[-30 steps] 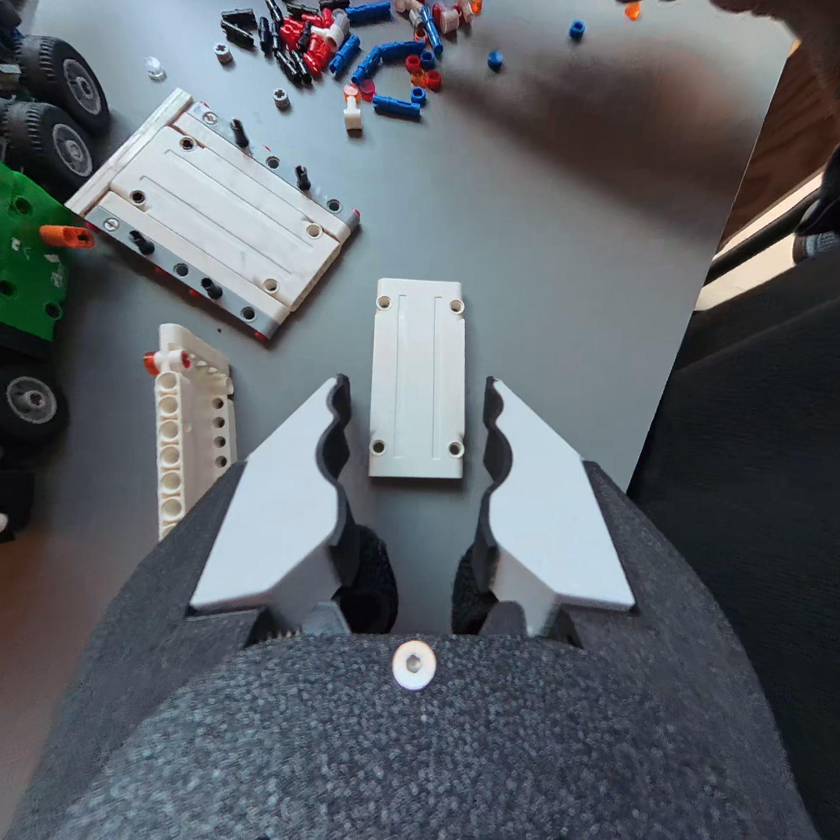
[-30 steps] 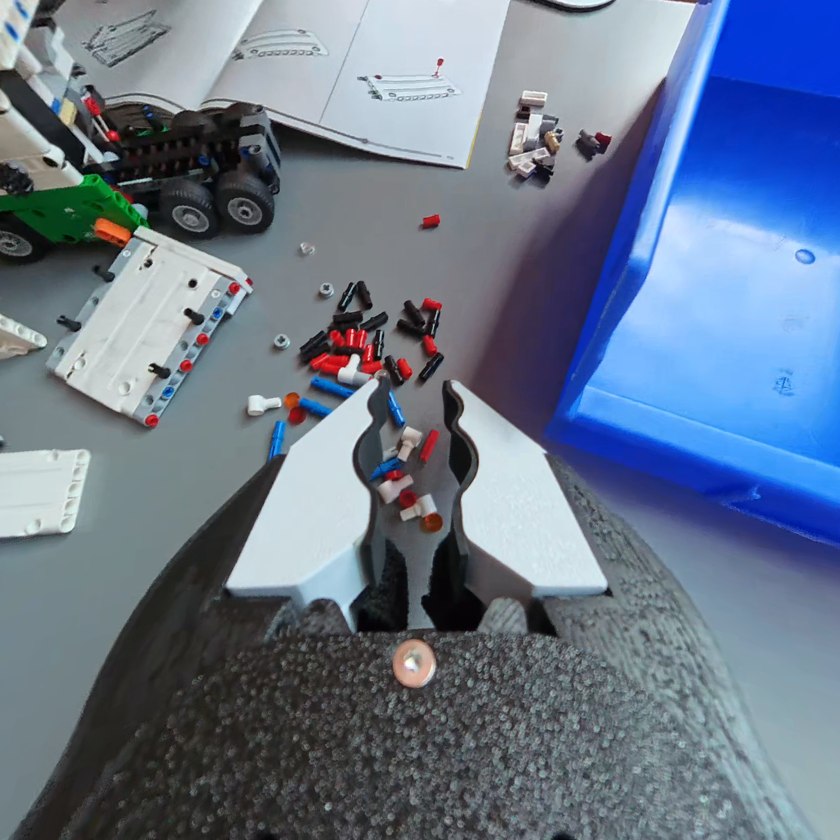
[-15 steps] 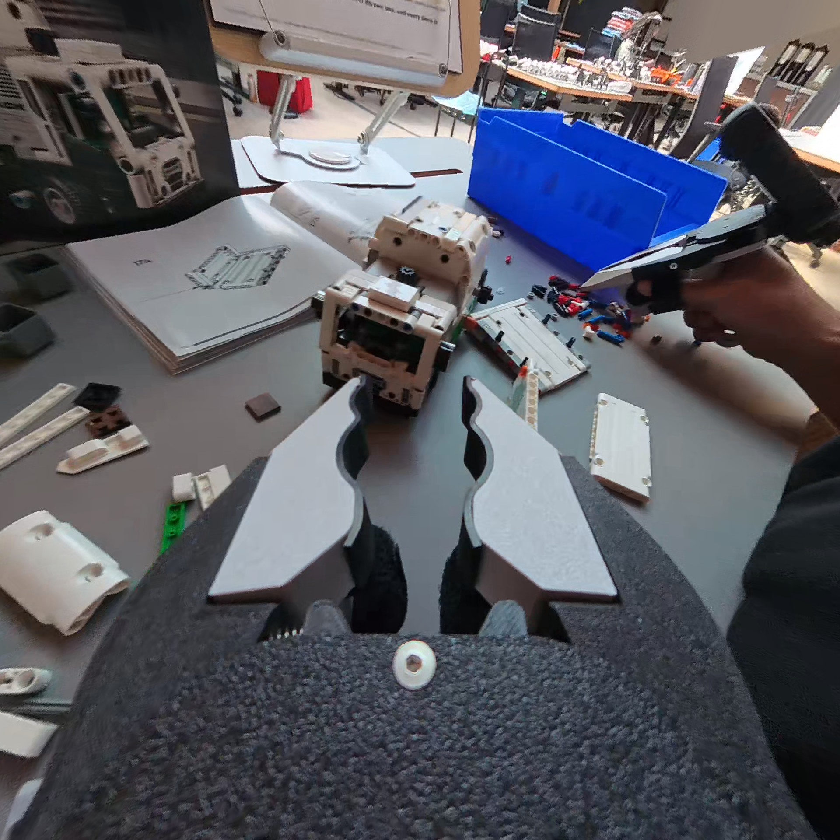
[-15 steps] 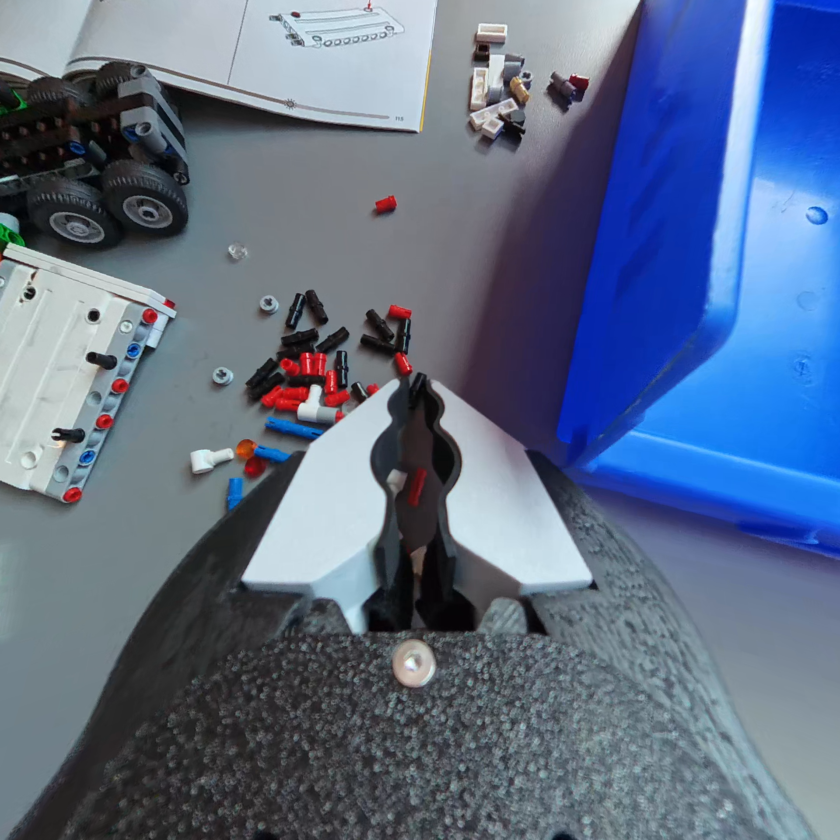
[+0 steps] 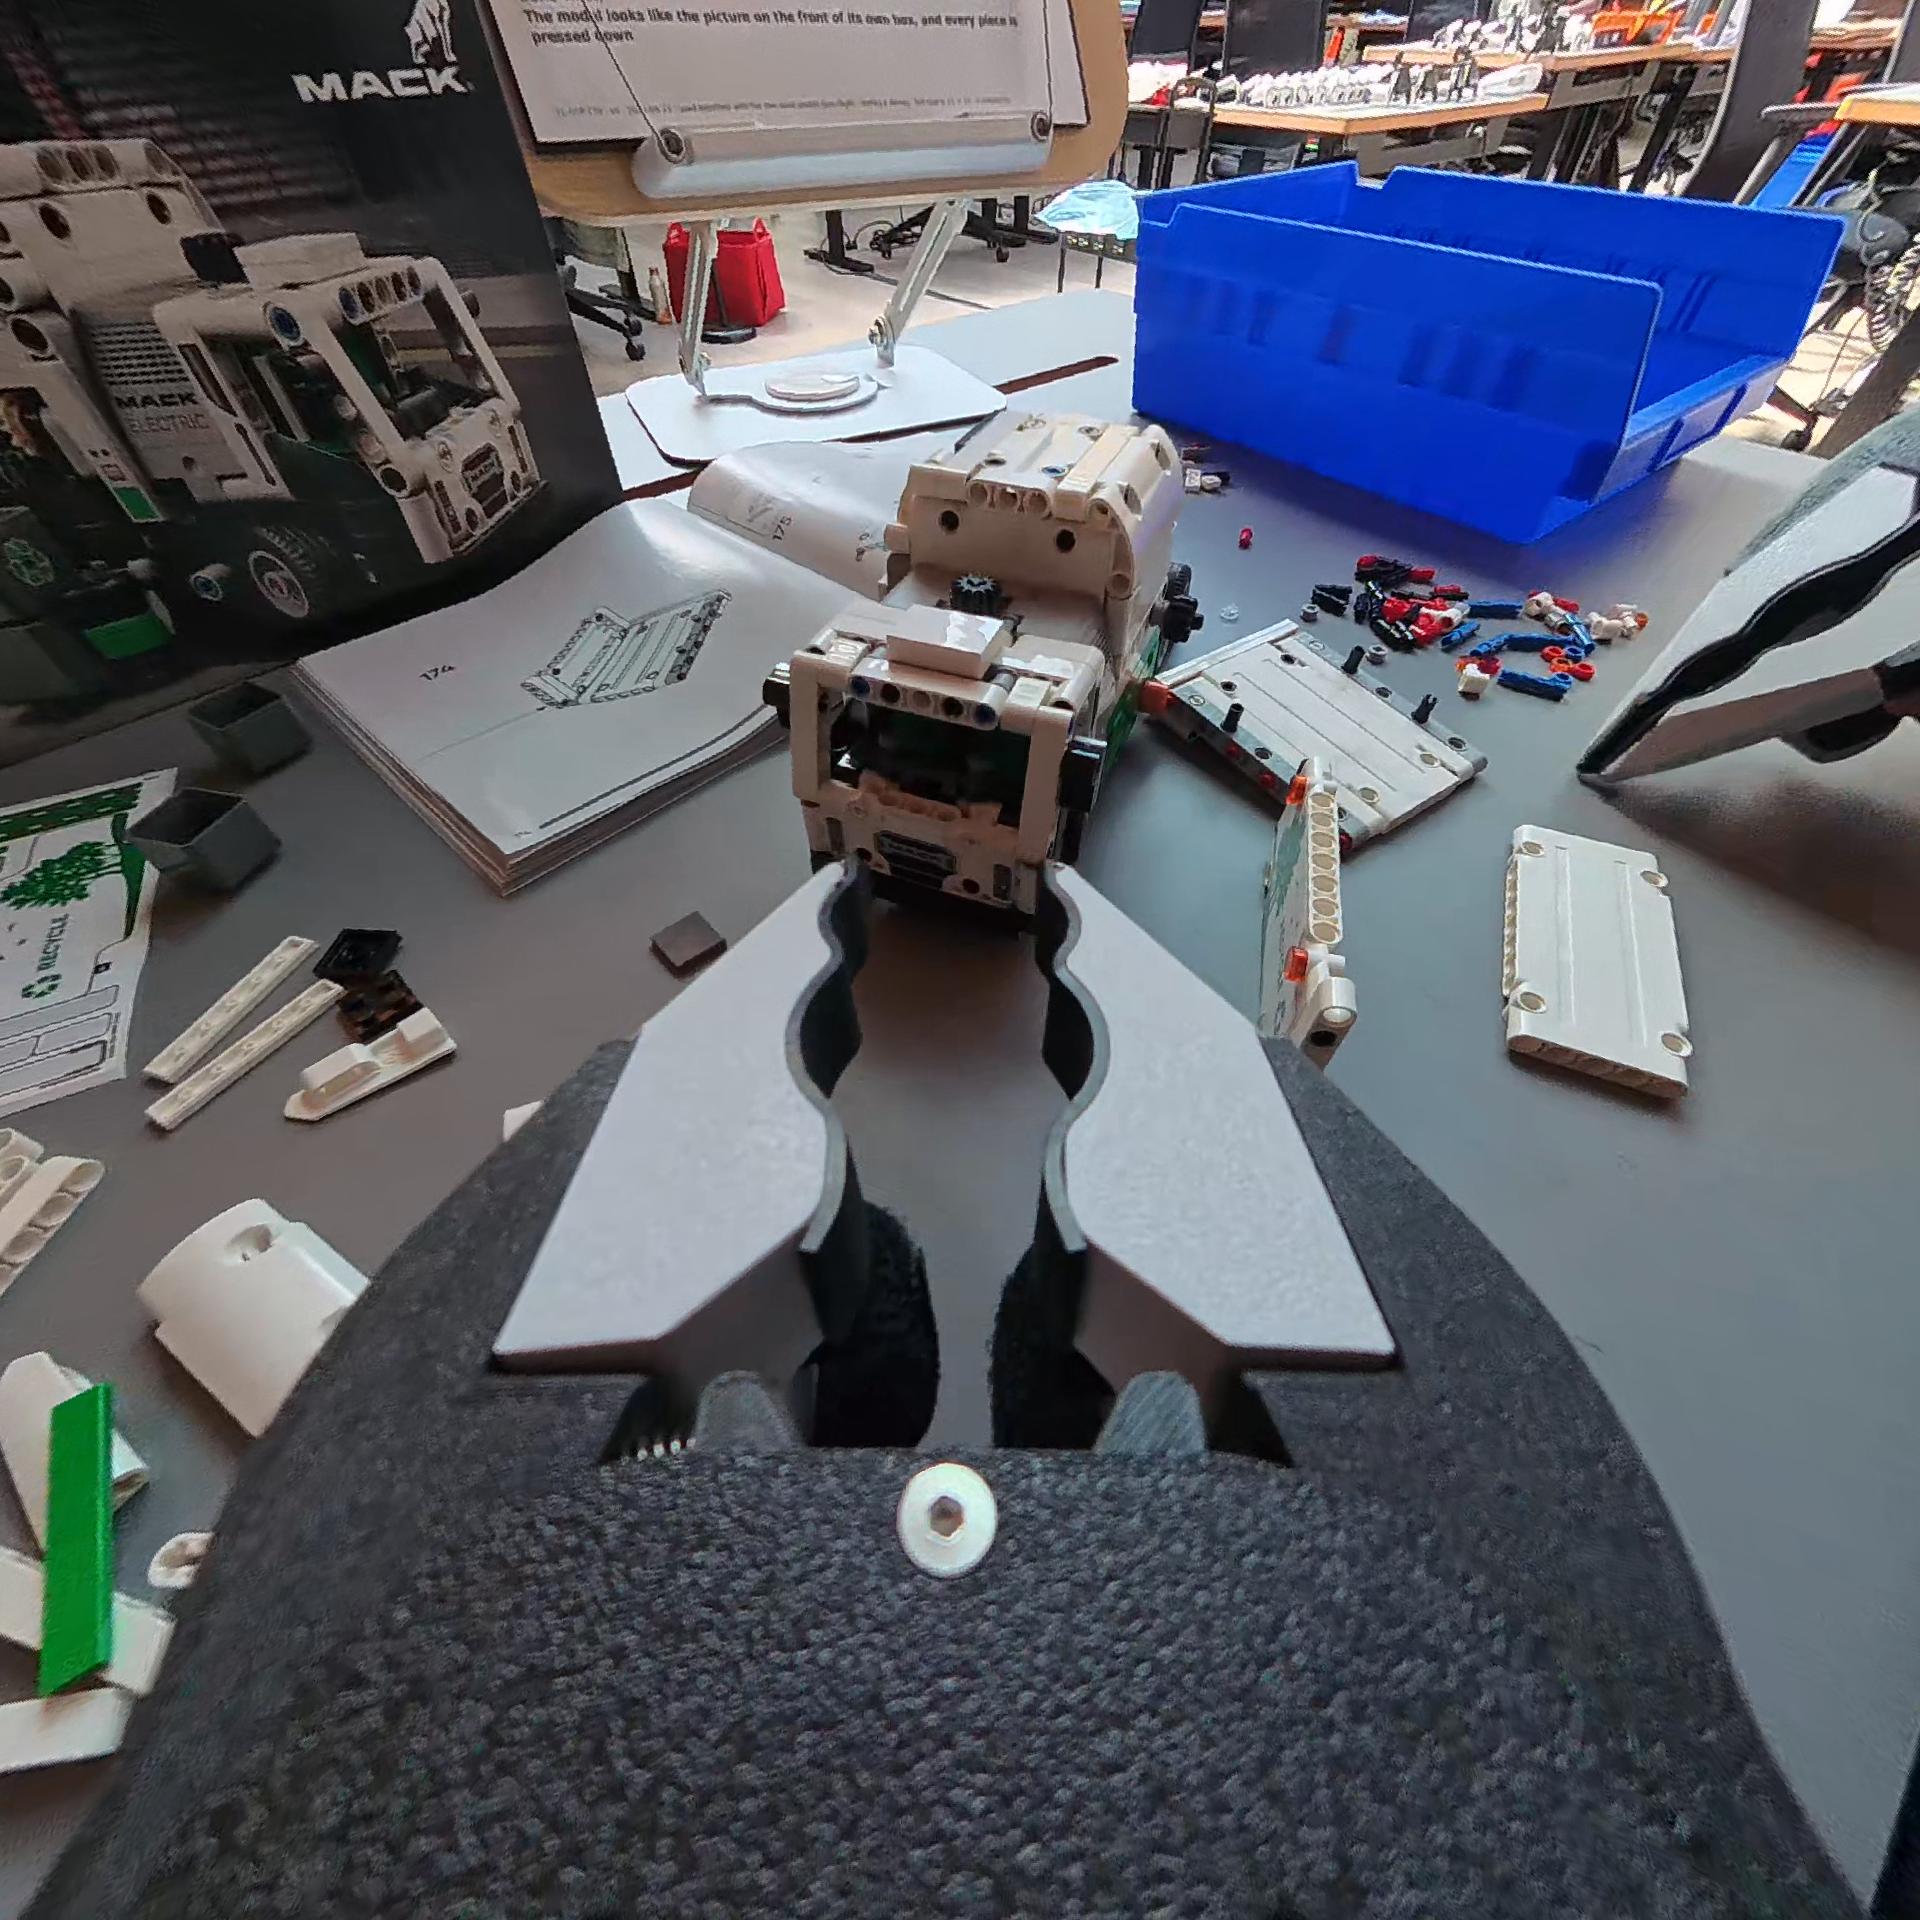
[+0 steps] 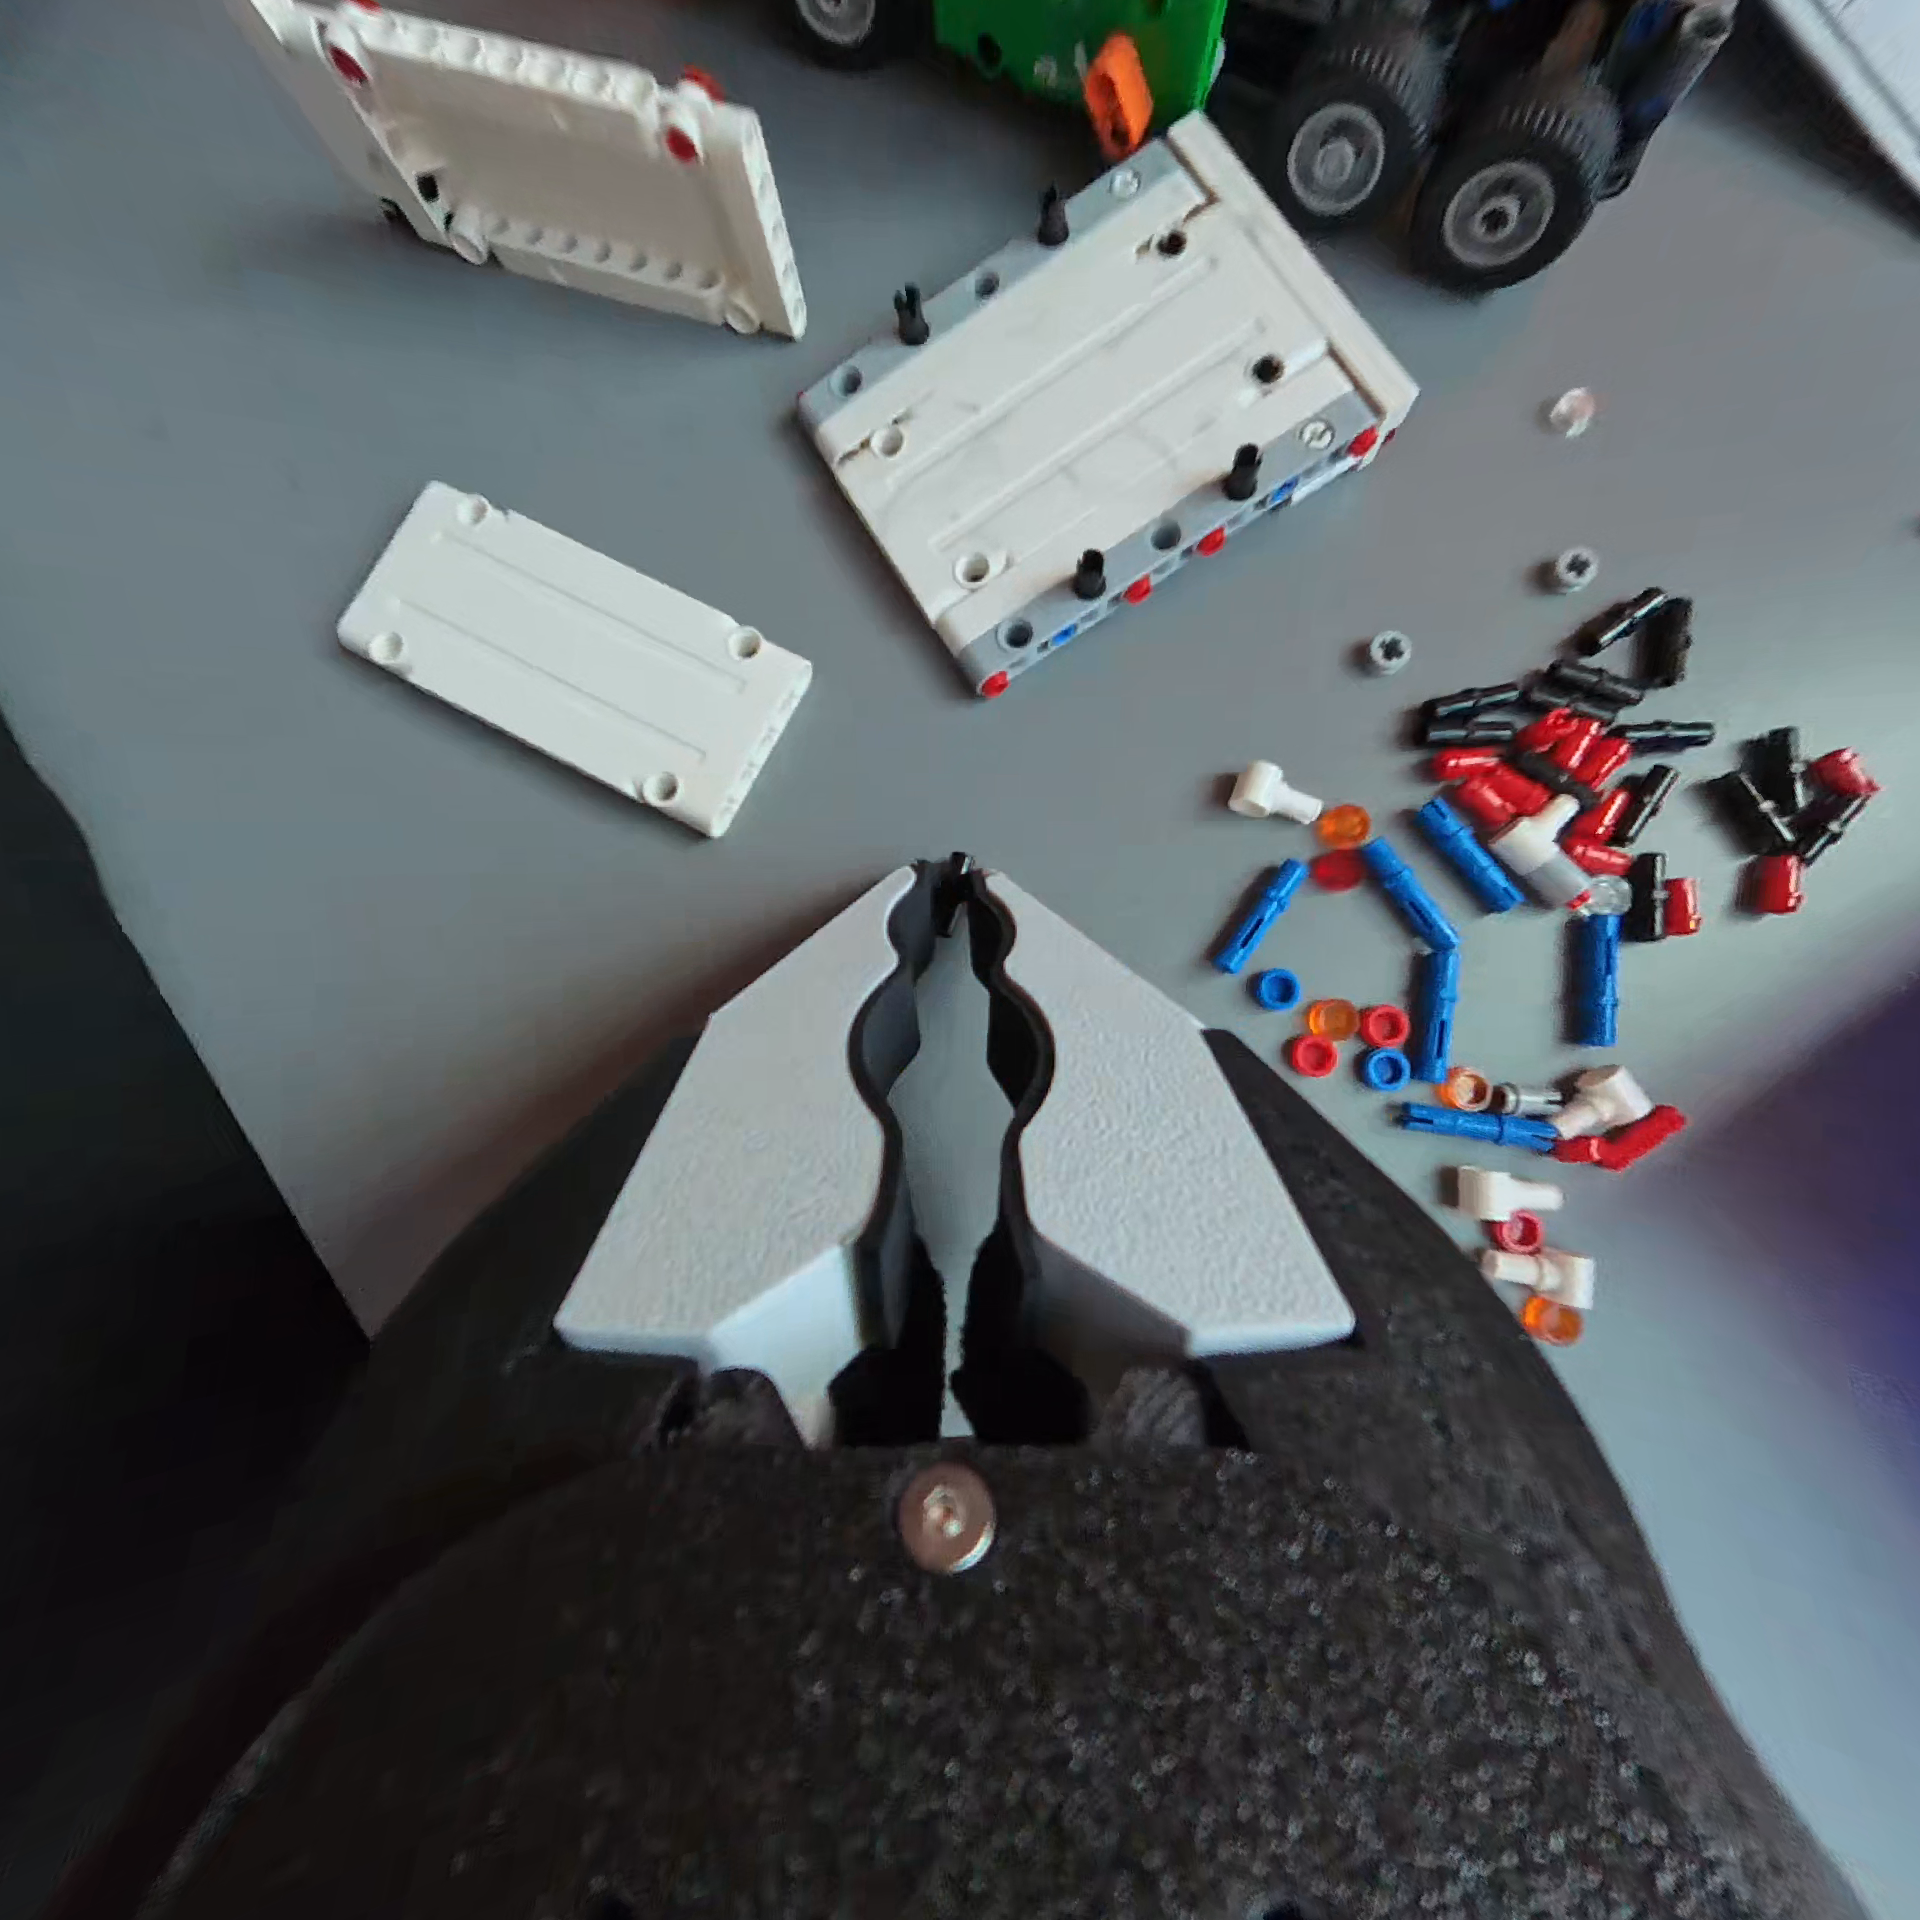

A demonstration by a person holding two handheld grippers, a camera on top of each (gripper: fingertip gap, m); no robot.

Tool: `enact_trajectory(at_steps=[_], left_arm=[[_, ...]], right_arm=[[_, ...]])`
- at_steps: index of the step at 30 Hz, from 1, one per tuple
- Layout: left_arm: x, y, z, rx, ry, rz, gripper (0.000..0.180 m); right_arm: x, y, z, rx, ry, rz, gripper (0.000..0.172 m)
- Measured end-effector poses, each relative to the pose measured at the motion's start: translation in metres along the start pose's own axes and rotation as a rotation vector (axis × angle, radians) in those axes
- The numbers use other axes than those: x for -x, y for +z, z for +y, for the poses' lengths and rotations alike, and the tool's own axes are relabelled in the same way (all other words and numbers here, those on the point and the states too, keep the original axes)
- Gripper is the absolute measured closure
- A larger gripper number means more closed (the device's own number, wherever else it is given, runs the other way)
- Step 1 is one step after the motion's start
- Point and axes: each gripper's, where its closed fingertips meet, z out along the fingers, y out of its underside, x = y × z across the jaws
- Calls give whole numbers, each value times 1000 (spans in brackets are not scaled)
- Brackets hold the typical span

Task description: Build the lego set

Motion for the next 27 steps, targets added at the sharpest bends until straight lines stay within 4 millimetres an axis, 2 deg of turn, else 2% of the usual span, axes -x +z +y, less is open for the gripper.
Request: enact_trajectory(at_steps=[3,4,6,9,11,13,18,27], left_arm=[[-1,-1,-1,-8,7,3,152],[-1,-1,-1,-8,8,1,152],[-1,0,0,0,8,3,151],[-2,0,1,3,14,3,151],[-3,0,1,0,17,7,151],[-3,-1,0,-5,16,9,151],[-2,-1,0,-8,8,11,151],[-2,0,1,1,10,11,151]], right_arm=[[-6,-1,1,4,6,39,167],[-9,-1,-1,-6,5,52,160],[-17,-6,-14,-67,26,78,155],[-49,-8,-33,-134,87,175,153],[-76,-3,-33,-108,103,268,152],[-88,6,-33,-83,113,284,152],[-97,18,-29,-12,73,309,156],[-95,17,-32,-14,69,274,168]])
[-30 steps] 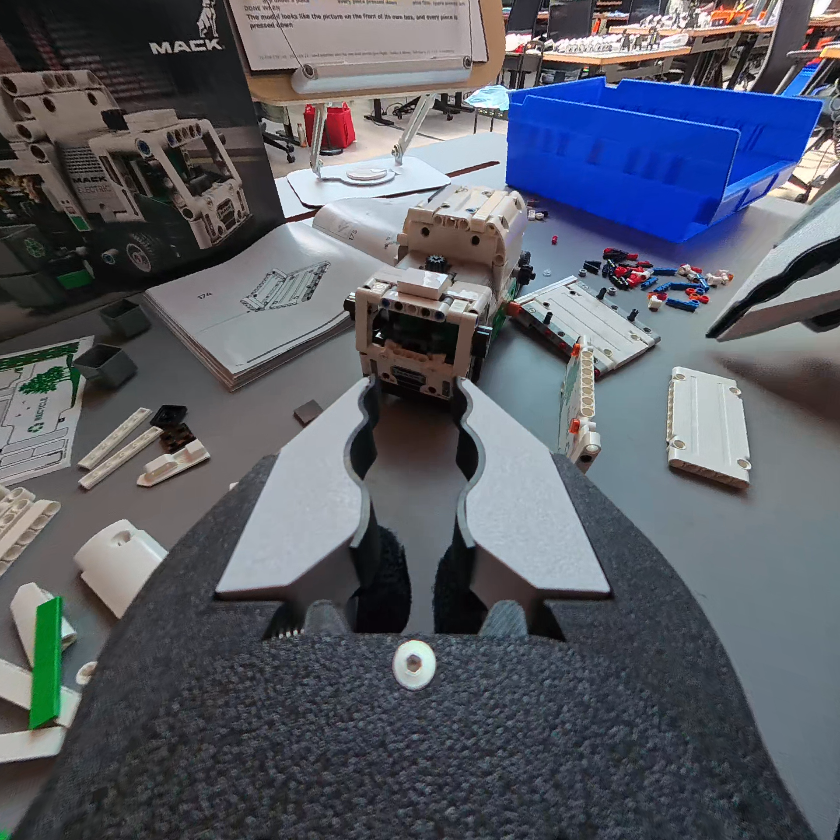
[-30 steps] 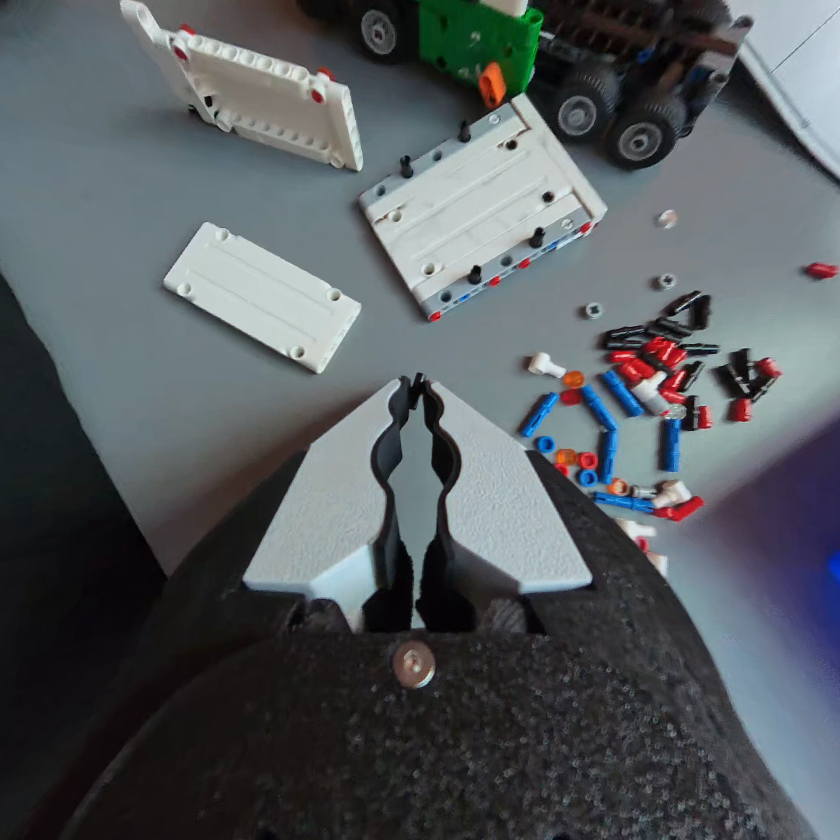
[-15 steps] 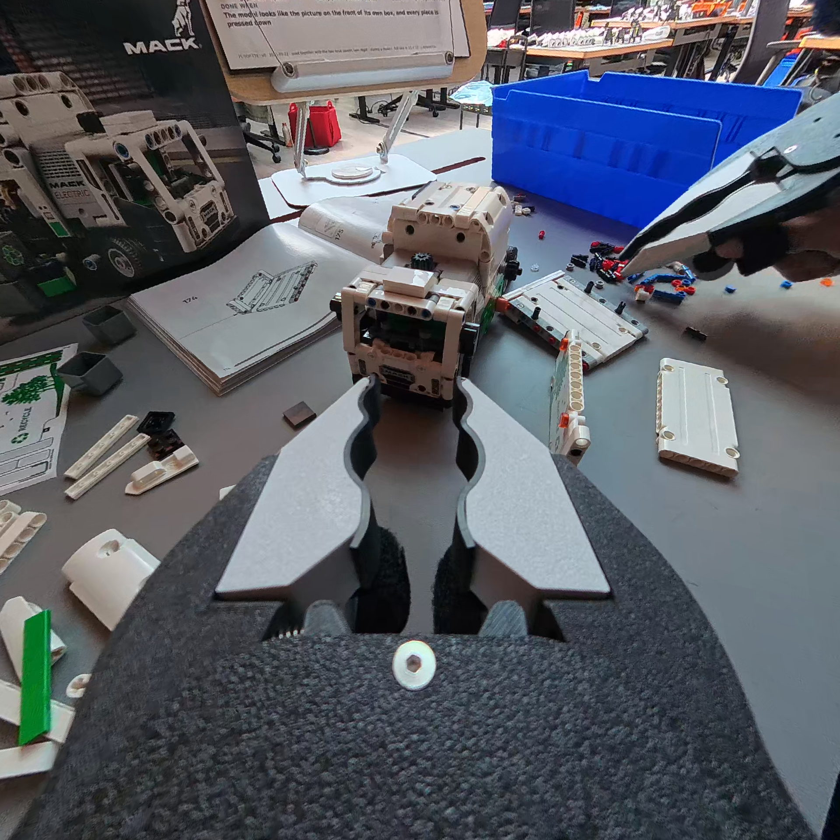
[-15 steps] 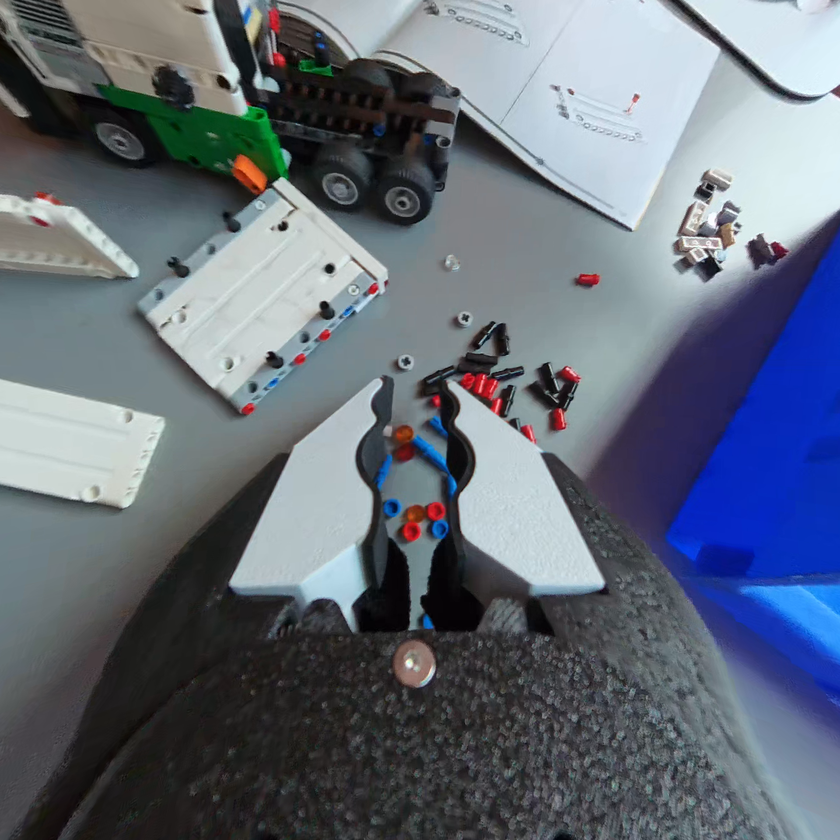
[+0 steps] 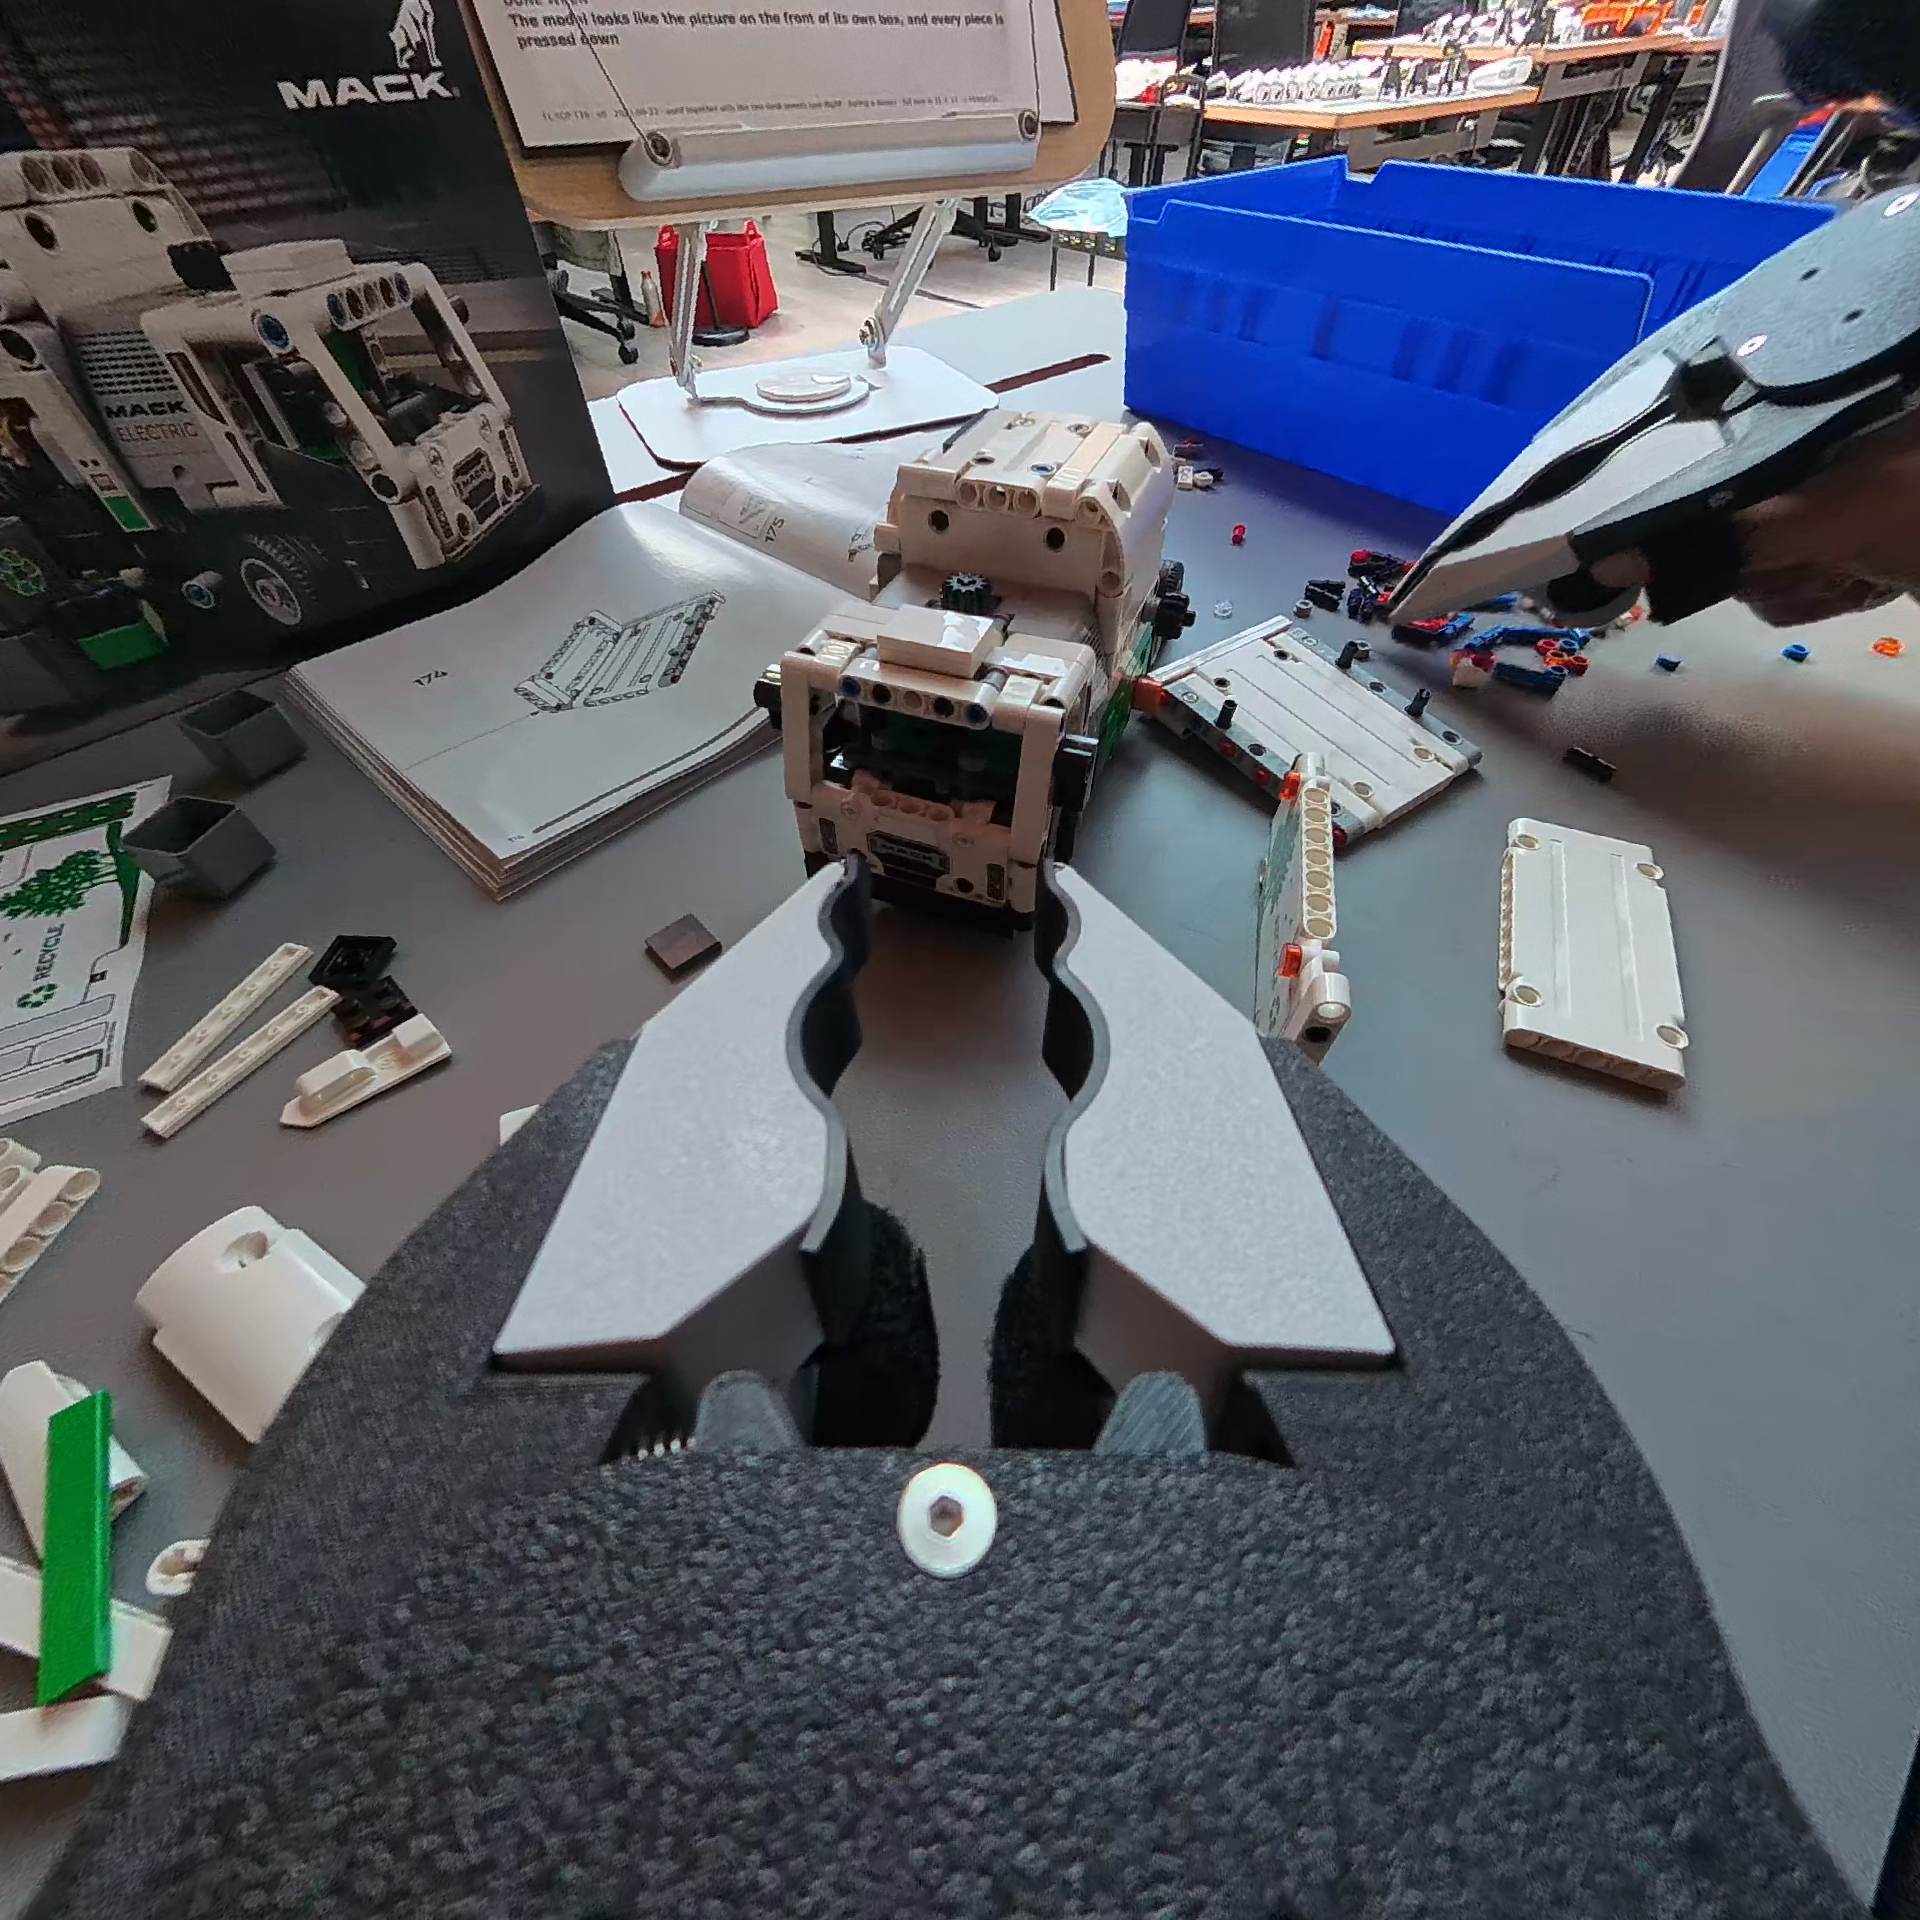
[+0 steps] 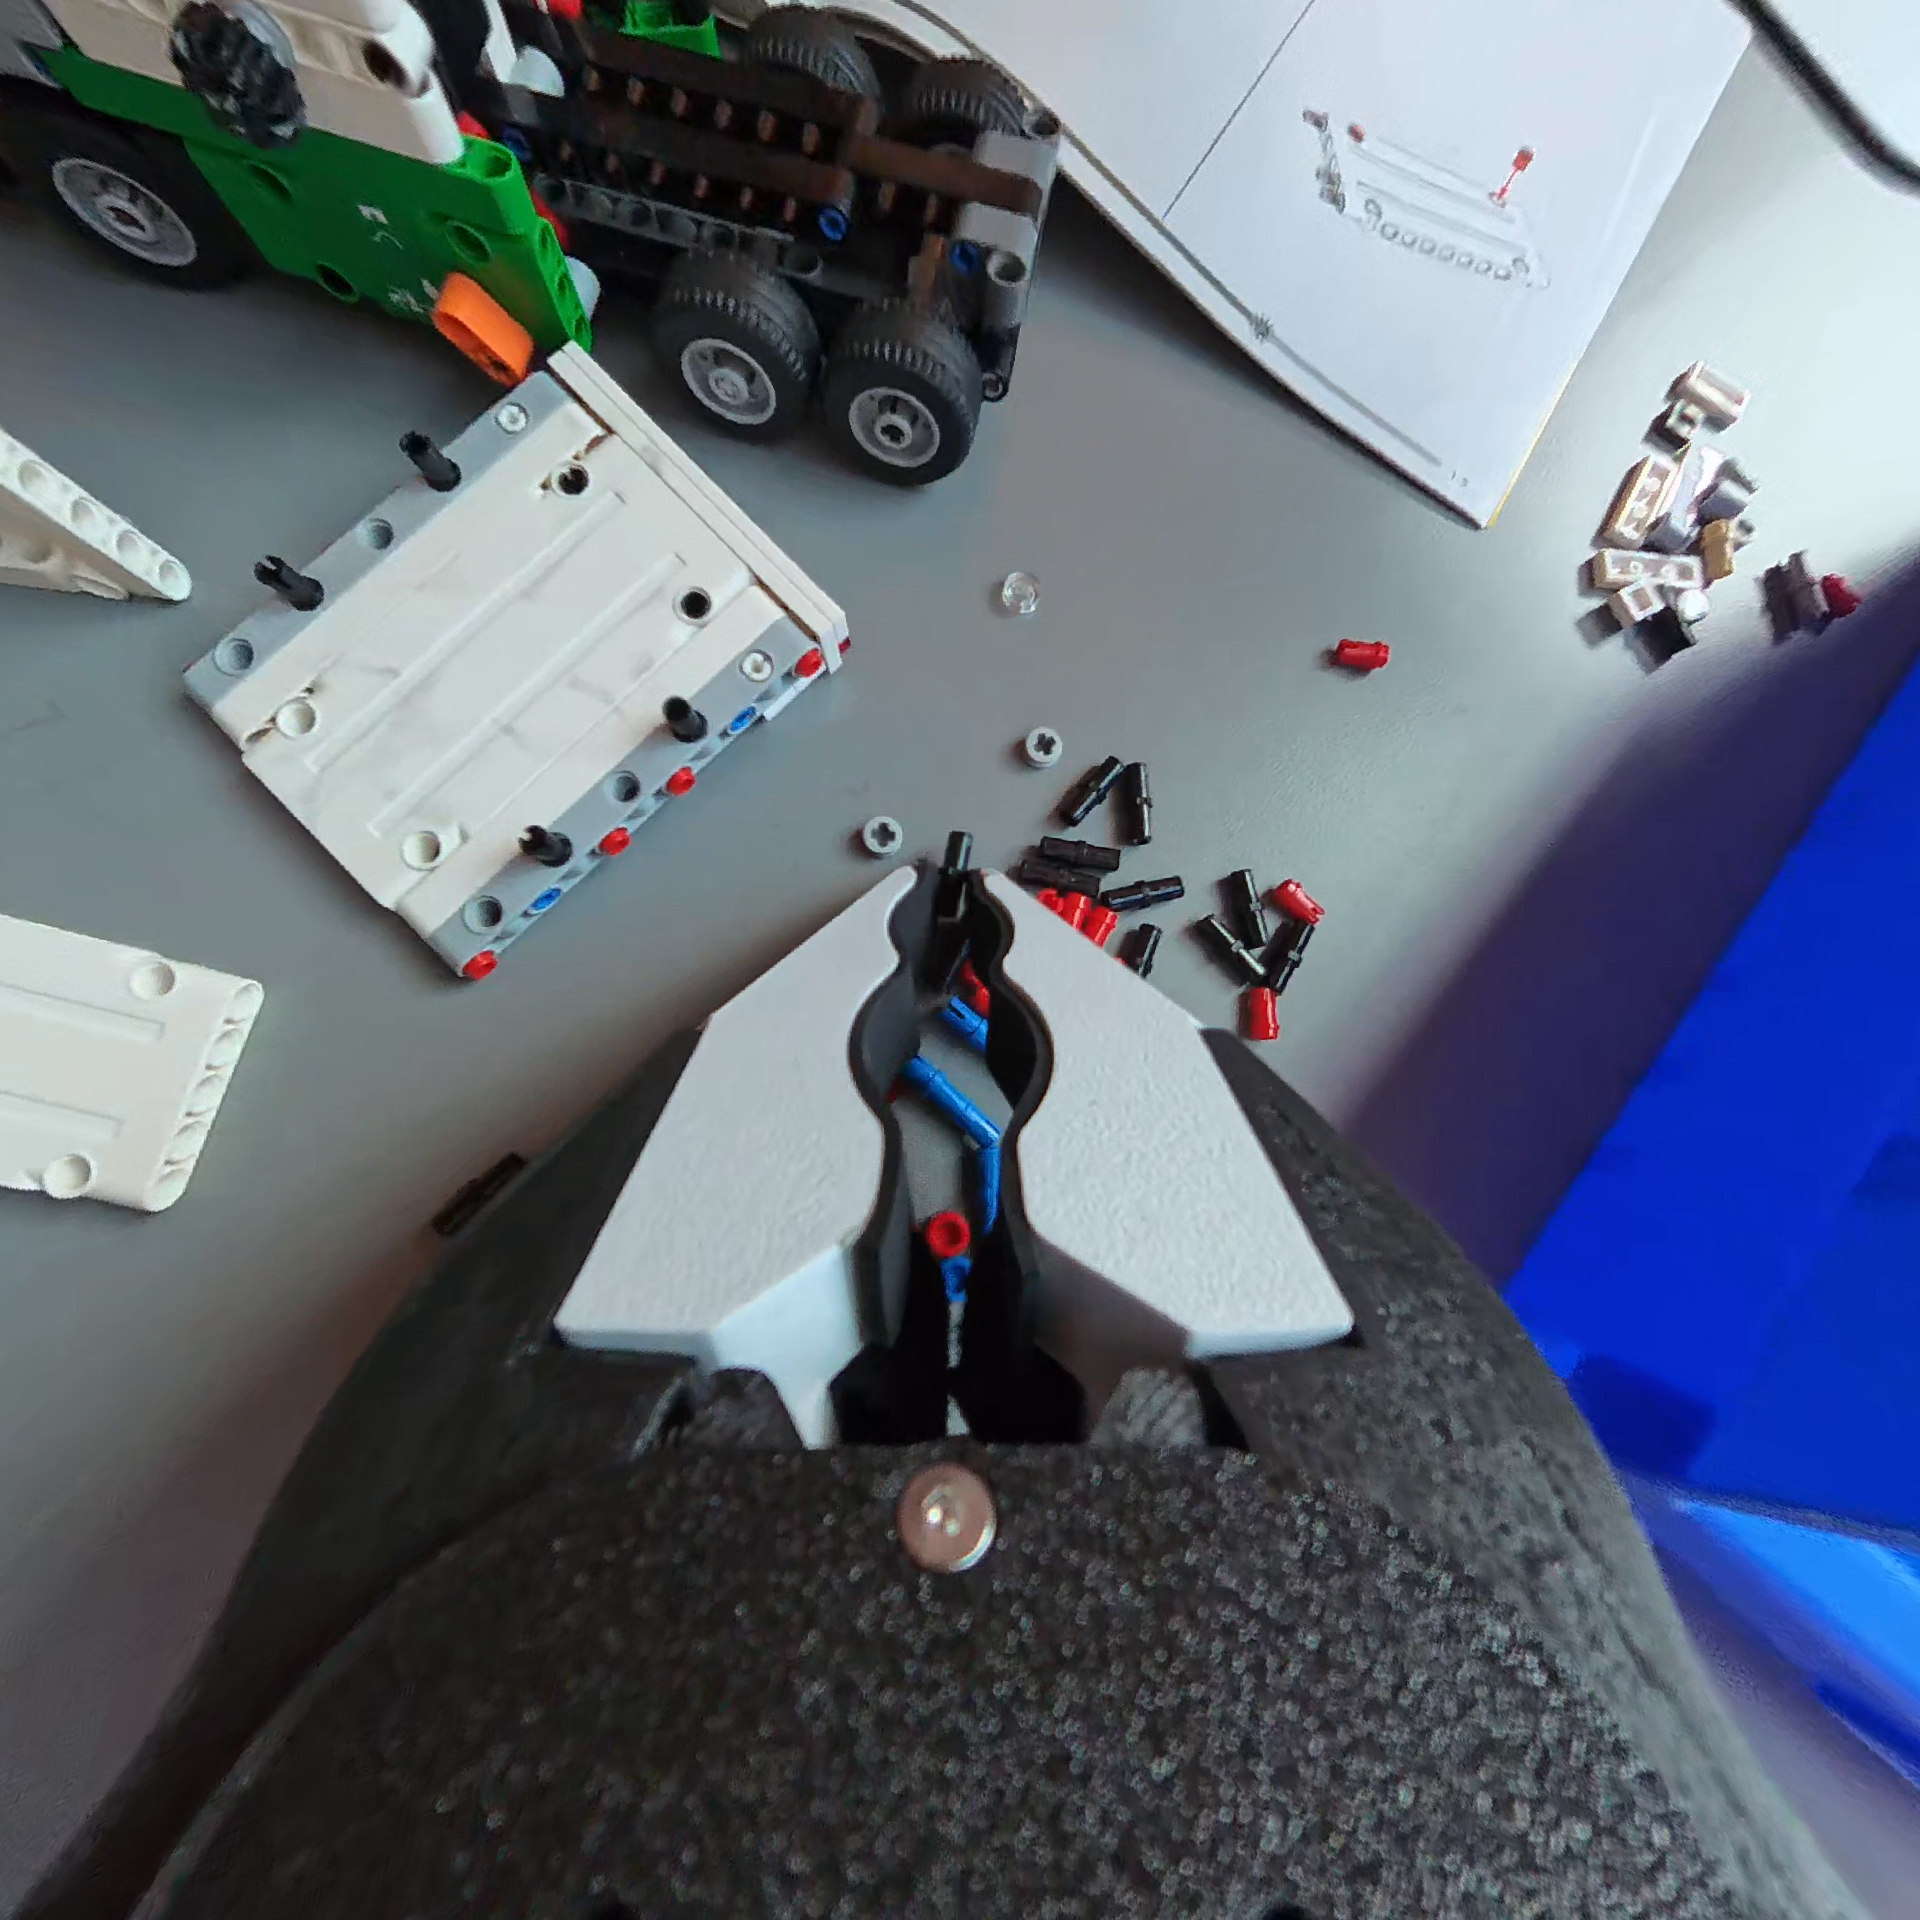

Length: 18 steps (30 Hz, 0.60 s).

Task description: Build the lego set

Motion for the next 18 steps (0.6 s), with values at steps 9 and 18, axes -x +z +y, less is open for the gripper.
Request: enact_trajectory(at_steps=[9,18], left_arm=[[-4,2,2,16,9,21,151],[-7,0,2,16,36,13,151]], right_arm=[[119,-71,25,-27,-213,-473,168],[123,-55,47,59,-224,-423,168]])
